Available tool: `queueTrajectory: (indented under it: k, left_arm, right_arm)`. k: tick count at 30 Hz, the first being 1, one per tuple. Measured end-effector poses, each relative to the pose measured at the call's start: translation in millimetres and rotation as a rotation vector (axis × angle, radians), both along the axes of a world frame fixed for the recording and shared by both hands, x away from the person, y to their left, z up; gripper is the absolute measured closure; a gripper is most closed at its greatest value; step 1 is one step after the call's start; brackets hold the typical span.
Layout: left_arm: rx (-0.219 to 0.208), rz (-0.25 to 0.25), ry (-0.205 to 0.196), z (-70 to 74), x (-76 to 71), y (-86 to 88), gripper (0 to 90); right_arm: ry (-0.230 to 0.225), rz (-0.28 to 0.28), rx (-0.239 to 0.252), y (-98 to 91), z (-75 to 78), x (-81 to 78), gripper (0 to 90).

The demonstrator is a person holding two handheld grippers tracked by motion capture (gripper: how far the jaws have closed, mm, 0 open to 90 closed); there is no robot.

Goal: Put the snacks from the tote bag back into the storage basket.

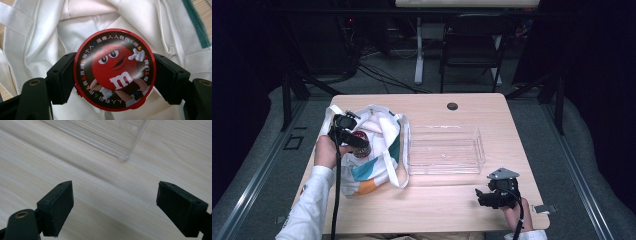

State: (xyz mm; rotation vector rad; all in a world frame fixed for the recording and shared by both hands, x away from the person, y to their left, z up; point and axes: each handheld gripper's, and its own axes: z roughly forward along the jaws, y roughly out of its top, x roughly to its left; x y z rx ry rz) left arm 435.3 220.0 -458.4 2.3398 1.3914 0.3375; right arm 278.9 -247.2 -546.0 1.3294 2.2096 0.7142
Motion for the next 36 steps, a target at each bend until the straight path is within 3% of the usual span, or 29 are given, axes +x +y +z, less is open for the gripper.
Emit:
queueTrajectory:
  k: [19,36]
  left_arm:
    - [0.012,-0.037,-0.039,39.6,-3.0,-12.5,25.9]
    - [0.008,-0.074,-0.065,64.5,-3.4,-27.6,25.9]
  right_arm:
    - [-0.004,0.001,0.005,-0.1,-0.4,0.1,13.8]
    - [-0.002,0.007,0.004,-0.8,0.4,-0.4,13.8]
